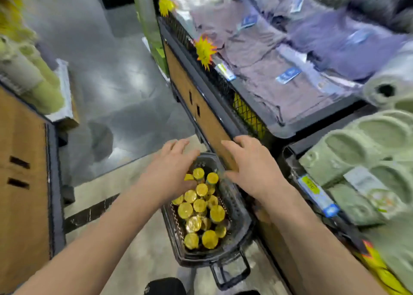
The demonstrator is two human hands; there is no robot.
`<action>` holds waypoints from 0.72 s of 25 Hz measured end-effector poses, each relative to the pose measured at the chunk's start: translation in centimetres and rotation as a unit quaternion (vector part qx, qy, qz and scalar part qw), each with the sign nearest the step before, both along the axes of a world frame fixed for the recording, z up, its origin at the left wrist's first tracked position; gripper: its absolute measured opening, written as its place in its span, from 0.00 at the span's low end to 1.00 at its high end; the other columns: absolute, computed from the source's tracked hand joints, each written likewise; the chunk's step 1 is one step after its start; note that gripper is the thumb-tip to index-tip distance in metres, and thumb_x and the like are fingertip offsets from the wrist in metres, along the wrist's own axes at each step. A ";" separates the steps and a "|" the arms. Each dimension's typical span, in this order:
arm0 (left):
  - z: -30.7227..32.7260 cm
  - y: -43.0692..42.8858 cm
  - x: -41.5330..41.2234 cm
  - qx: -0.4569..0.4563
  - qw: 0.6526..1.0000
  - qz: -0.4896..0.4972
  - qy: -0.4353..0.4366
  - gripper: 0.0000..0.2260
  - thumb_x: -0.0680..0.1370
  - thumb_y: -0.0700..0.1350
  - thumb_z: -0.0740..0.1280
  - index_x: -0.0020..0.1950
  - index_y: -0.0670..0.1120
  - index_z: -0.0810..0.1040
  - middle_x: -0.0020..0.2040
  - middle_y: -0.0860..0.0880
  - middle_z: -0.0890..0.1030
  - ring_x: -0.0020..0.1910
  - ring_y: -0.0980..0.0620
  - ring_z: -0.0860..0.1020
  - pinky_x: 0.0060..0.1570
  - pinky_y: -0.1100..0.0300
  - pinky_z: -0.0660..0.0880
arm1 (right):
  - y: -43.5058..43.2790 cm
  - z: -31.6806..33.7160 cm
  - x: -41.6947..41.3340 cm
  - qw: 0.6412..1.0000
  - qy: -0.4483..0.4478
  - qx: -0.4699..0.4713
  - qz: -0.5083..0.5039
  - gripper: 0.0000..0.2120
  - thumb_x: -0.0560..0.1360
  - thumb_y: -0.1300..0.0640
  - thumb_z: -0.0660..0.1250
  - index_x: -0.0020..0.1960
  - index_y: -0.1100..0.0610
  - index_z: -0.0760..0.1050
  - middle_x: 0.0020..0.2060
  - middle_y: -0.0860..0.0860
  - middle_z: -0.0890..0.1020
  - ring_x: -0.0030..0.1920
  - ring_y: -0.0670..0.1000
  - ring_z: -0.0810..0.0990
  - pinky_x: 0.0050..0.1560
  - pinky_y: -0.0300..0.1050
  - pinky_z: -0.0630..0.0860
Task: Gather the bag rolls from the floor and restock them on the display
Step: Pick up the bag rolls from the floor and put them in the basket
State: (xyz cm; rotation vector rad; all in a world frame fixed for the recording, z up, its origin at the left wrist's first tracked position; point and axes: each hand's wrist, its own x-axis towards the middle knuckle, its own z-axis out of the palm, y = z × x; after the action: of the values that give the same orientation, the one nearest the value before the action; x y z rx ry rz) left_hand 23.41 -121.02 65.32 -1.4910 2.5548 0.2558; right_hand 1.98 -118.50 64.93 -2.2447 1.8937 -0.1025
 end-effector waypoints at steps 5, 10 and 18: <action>11.7 0.4 -3.9 -0.135 0.981 -0.134 0.033 0.39 0.73 0.65 0.70 0.80 0.57 0.60 0.81 0.44 0.58 0.78 0.39 0.57 0.77 0.43 0.58 | 5.3 11.8 -3.7 0.991 0.065 -0.086 -0.079 0.43 0.66 0.39 0.77 0.77 0.49 0.67 0.74 0.60 0.67 0.71 0.63 0.68 0.70 0.56 0.67; 15.8 0.7 -8.2 -0.173 0.959 -0.219 0.048 0.38 0.76 0.67 0.65 0.81 0.60 0.53 0.82 0.47 0.51 0.80 0.39 0.52 0.78 0.43 0.53 | 10.1 16.1 -5.2 0.970 0.103 -0.122 -0.185 0.42 0.67 0.39 0.76 0.77 0.47 0.66 0.77 0.58 0.63 0.75 0.63 0.63 0.74 0.61 0.62; 17.2 7.3 -15.1 -0.121 0.880 -0.446 0.114 0.37 0.76 0.67 0.65 0.81 0.61 0.55 0.82 0.48 0.53 0.79 0.41 0.53 0.77 0.46 0.55 | 24.6 17.7 -3.6 0.882 0.114 -0.079 -0.451 0.41 0.74 0.40 0.71 0.81 0.43 0.56 0.81 0.54 0.54 0.80 0.59 0.53 0.79 0.59 0.50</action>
State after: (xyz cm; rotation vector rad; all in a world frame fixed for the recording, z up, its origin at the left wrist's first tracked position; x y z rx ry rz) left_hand 8.32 -113.77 82.55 -0.1895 3.2240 -0.0314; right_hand -1.61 -93.94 82.66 -1.2839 2.9947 -0.1315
